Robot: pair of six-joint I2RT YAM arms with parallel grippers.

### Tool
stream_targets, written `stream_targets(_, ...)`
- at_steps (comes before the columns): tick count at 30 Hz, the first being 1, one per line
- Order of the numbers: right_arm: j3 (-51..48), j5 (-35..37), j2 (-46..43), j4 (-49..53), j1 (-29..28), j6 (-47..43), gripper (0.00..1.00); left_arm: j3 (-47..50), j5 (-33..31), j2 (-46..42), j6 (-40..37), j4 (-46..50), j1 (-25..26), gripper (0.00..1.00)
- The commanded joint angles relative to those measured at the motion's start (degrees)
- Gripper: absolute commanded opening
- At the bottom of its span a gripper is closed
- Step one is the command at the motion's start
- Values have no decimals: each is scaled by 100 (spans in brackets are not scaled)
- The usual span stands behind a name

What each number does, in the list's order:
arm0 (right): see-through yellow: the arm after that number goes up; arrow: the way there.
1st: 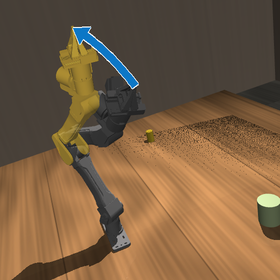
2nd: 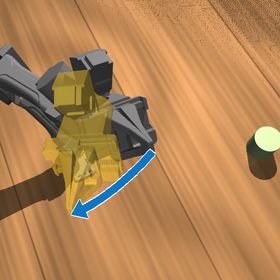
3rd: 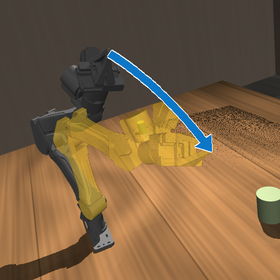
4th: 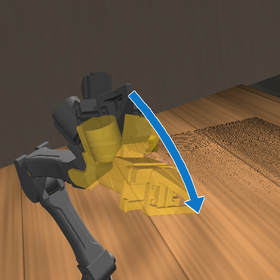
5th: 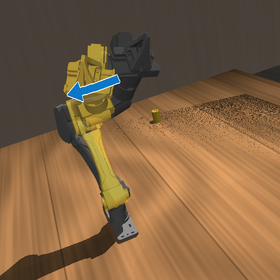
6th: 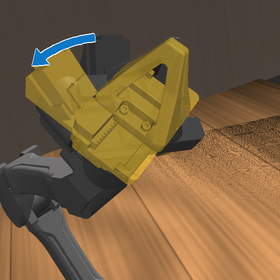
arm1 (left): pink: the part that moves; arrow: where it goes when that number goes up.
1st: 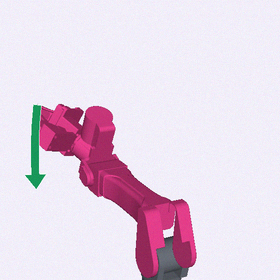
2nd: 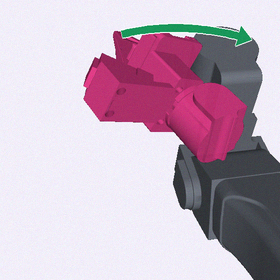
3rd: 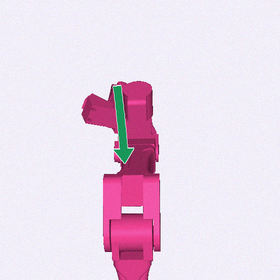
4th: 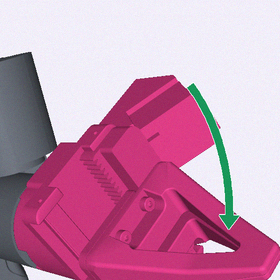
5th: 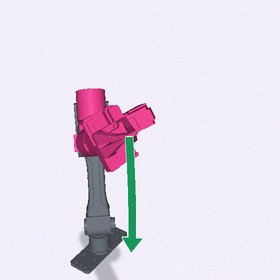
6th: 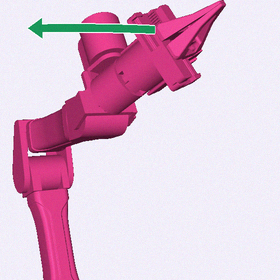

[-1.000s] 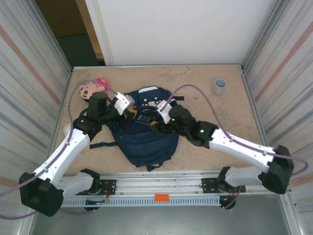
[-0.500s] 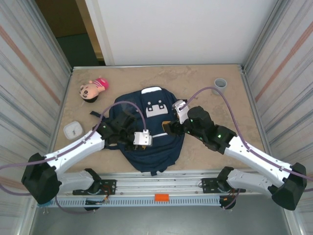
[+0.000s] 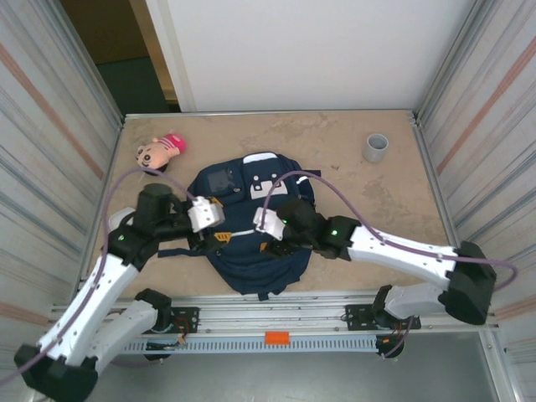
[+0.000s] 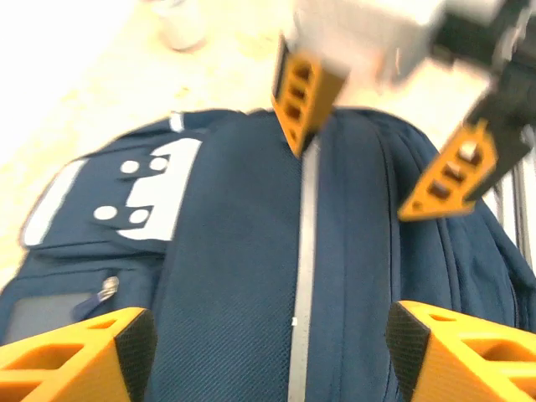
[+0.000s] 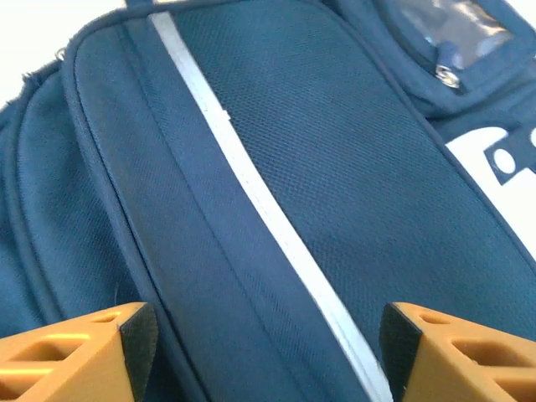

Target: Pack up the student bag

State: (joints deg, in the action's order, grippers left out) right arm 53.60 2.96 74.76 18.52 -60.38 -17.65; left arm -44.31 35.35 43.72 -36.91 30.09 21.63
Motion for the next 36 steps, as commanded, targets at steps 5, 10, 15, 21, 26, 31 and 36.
stream_targets(5, 652, -103, 901, 64, -105, -1005, 68, 248, 53, -190, 1276, 37, -745, 76)
stream_targets(10, 687, -33, 1029, 91, -27, -1165, 62, 322, -479, 141, 1257, 1, -854, 76)
stream_targets(15, 805, -406, 764, 426, -42, -1275, 71, 413, -176, 466, 1780, -409, -1323, 75)
stream_targets(21, 925, 341, 1073, 478, -51, -1311, 59, 354, -107, 628, 1523, -260, -1345, 73)
stream_targets(26, 966, 81, 860, 605, 240, -1261, 26, 201, -211, 699, 790, 135, -1347, 72)
stream_targets(31, 853, -923, 292, 471, 667, -1097, 11, -85, 64, 787, -33, 616, -1292, 67)
stream_targets(36, 785, -992, 110, 377, 918, -992, 4, -145, -399, 936, -1277, 1337, -723, 68)
